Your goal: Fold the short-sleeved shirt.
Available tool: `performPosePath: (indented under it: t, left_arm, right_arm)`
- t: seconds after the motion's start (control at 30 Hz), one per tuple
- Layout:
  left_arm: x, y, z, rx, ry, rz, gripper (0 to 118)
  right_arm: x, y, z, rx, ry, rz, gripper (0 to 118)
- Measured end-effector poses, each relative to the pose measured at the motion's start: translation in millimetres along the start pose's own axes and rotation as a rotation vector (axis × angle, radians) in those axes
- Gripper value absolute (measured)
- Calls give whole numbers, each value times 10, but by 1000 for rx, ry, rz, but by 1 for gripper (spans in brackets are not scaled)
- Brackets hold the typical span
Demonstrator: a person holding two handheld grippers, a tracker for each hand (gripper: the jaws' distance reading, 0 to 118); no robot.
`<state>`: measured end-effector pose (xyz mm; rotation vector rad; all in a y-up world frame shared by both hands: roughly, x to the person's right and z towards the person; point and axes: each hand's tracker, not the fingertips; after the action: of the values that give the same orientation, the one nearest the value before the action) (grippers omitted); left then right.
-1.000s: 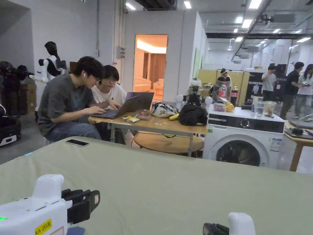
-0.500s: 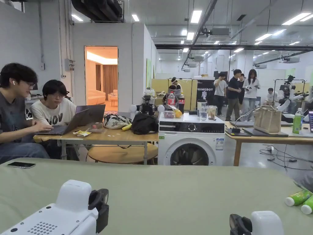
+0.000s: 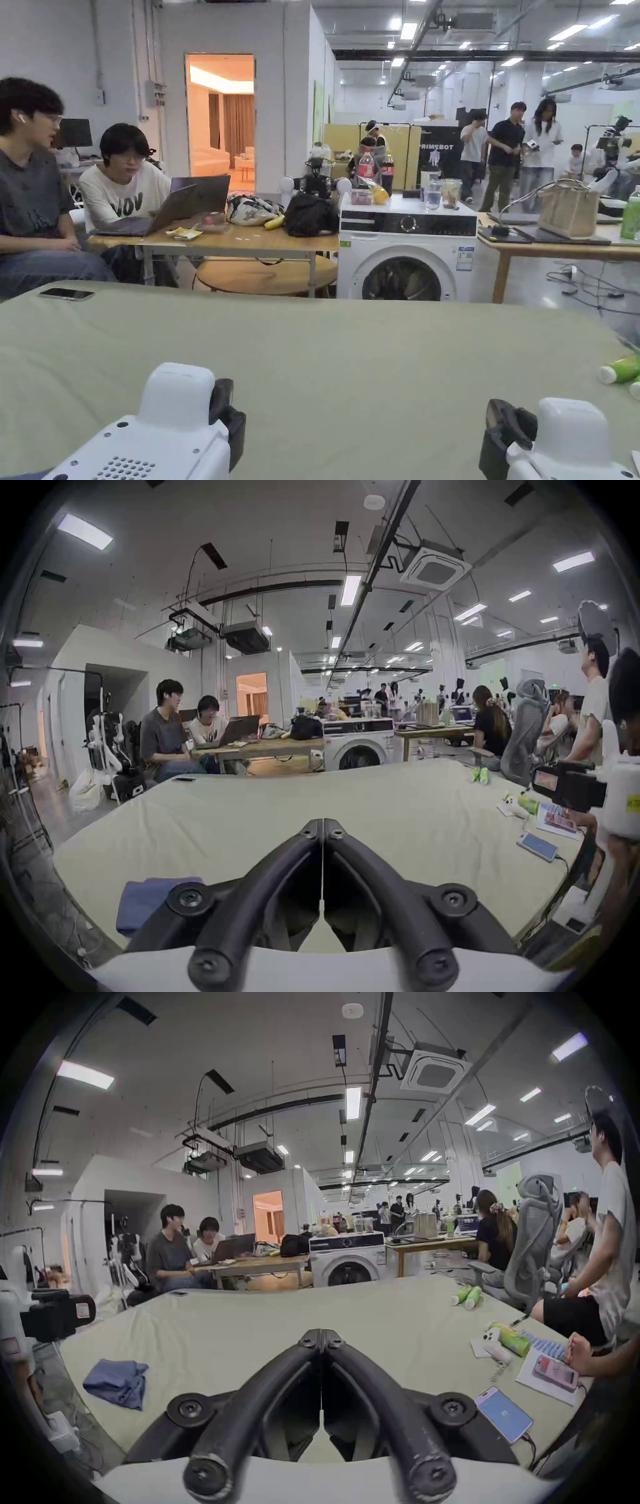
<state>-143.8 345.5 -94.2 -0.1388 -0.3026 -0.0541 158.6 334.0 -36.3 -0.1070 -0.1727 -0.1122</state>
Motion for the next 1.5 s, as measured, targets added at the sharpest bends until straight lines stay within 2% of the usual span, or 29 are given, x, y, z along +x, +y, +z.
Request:
performPosePath:
  t: [0.1,0.2,0.37,0.5,0.83,0.87,0.9,0.93,0.97,1.03,1.13,1.5]
  left_arm:
    - [-4,-24,-50,-15,8,41,0]
    - [6,-37,-60,-7,8,30,0]
    - [38,-36,-75,3,2,48,0]
    - [33,-47,-10,21,-19,69,0]
    - [-49,-42,135,76,-10,63,0]
    - [-51,-34,138,76,-4,59,5]
    - [-54,-29,141,80,-1,56,15]
    - [-58,-26,146,81,-3,58,32]
    - [-67,-24,146,83,-10,67,45]
    - [-68,-24,144,83,-23,83,67]
    - [-51,-31,150,79,-24,70,85]
    - [-86,-32,225,121,-13,66,85]
  right_arm:
    - [-38,-55,-15,-19,-59,78,0]
    - [-64,-104,-9,-11,-73,125,0]
    - [-122,-80,55,30,-31,102,0]
    - [-197,-88,62,22,-18,138,0]
    - [-242,-111,87,25,4,130,0]
    - [-232,-99,97,26,9,130,12]
    - [-216,-88,101,25,28,129,33]
    - [-218,-90,98,24,44,127,61]
    - [-222,-93,109,30,47,127,73]
    - [-234,-91,122,41,50,133,85]
    - [-238,-83,124,42,51,140,97]
    - [-149,-57,196,67,5,119,100]
